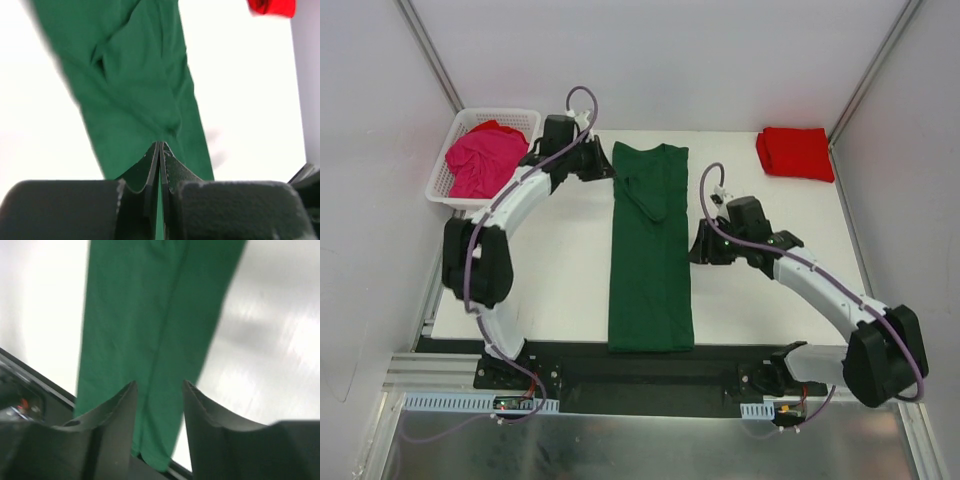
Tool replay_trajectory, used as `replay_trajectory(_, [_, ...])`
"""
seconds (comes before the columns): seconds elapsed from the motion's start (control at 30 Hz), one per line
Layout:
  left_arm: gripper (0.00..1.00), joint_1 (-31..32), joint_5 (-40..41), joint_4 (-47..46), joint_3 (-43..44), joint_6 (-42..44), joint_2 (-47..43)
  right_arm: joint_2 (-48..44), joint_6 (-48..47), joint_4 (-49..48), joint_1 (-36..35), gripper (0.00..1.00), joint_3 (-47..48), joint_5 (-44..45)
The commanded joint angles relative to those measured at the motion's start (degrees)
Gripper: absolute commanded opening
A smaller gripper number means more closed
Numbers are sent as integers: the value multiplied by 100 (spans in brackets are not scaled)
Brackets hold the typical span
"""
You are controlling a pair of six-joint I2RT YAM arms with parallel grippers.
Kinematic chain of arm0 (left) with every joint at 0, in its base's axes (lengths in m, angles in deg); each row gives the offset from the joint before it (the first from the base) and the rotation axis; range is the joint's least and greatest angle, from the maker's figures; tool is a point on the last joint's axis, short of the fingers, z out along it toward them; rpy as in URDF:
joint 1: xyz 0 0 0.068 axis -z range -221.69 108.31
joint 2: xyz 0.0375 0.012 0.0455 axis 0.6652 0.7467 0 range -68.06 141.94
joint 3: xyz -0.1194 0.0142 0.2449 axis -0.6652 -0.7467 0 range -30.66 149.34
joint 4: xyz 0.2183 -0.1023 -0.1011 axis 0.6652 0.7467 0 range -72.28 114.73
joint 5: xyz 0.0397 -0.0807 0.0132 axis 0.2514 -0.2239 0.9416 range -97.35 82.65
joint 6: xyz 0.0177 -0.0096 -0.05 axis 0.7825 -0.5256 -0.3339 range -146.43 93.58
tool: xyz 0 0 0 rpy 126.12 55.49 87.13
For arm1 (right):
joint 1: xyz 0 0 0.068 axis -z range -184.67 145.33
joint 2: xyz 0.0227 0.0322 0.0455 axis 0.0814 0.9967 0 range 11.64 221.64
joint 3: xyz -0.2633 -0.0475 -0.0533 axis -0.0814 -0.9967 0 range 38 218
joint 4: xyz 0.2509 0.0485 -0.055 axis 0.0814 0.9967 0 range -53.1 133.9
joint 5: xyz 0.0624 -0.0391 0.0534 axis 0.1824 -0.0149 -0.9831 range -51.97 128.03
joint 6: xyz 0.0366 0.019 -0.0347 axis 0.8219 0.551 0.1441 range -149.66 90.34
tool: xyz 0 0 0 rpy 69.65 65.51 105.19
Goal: Fold and stack the t-shirts
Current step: Grab the bottom of the folded rectangular tshirt with both arms
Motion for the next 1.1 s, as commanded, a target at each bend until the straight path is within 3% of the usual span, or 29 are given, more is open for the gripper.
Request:
replay_trajectory(0.0, [0,103,969,96,-1646,219,-1400,-949,34,574,-231,48,-606,714])
replay_trajectory(0.13, [0,401,1909,166,-2844,53,-2385,-1627,367,680,-625,58,-1124,996])
replay_trajectory(0.27, [2,893,2366,254,-3952,-456,-3385,-1998,684,803,-995,59,-1449,1224])
replay_trajectory(0.47, [25,1877,2754,377,-5262,-1203,-4581,-2297,1185,724,-1558,61,-1942,1567])
replay_trajectory(0.57, [35,2019,2939,491,-5912,-1459,-5163,-2358,1467,619,-1830,61,-2232,1831])
replay_trajectory(0.73, [41,2072,2904,624,-6537,-1644,-5796,-2394,1994,171,-2041,62,-2838,1876])
replay_trajectory(1.07, [47,2459,2799,641,-6933,-2048,-5937,-2420,2478,-15,-2533,63,-3120,1937])
